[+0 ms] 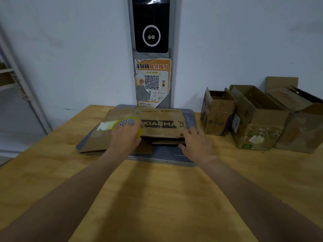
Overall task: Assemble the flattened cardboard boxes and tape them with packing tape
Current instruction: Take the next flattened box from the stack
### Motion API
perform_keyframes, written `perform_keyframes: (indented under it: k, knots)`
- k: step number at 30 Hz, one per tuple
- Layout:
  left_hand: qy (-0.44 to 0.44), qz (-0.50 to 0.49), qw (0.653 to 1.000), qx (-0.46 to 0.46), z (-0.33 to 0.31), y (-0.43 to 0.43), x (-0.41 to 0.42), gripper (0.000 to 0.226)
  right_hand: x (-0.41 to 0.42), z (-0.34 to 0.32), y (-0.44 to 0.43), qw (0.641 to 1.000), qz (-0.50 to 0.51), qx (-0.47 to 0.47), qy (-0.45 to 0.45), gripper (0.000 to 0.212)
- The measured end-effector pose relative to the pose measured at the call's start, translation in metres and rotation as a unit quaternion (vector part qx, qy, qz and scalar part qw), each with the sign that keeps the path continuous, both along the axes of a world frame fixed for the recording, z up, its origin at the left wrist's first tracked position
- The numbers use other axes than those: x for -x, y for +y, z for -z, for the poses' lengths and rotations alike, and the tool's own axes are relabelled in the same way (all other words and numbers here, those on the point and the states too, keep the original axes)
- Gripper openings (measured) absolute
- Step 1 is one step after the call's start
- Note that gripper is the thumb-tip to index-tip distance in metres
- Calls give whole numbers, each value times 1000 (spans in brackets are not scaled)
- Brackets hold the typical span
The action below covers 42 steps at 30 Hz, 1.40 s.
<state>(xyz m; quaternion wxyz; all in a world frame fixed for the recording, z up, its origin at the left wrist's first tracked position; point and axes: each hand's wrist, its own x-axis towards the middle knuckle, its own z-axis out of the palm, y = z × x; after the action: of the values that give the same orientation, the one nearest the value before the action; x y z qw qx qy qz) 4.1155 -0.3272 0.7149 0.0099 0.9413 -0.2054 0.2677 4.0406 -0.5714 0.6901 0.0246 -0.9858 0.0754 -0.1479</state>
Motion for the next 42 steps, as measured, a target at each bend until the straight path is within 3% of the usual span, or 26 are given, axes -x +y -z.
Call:
perform_keyframes:
  k: [6, 11, 16, 19, 24, 27, 30, 33, 36, 40, 42]
  knots:
    - [-12, 50, 997, 61, -43, -14, 30, 42, 35, -28, 3, 989, -24, 58, -134, 64]
    - [-32, 71, 990, 115, -79, -25, 67, 44, 77, -60, 7, 981, -67, 74, -164, 33]
    - [-32, 84, 983, 158, -111, -39, 114, 45, 125, -87, 23, 966, -107, 59, -228, 26]
    - [-14, 99, 978, 184, -133, -47, 143, 44, 154, -108, 36, 978, -149, -26, -147, 25]
    - [16, 103, 968, 227, -169, -59, 187, 40, 200, -119, 56, 972, -150, -182, 23, 62]
    - [24, 102, 965, 241, -186, -68, 211, 36, 225, -119, 70, 968, -137, -196, 72, 75]
    - [44, 93, 959, 263, -199, -72, 230, 33, 244, -117, 81, 971, -129, -187, 70, 67]
    - [76, 81, 949, 296, -211, -65, 239, 23, 260, -128, 72, 968, -113, -213, 65, 28]
    - [116, 49, 939, 319, -228, -51, 243, 7, 276, -159, 48, 974, -93, -203, 38, 9]
    - [159, 14, 926, 342, -241, -40, 247, 4, 292, -209, 33, 992, -49, -107, -46, 32]
    - [176, 2, 925, 337, -243, -37, 248, 6, 293, -228, 29, 994, -47, -71, -70, 32]
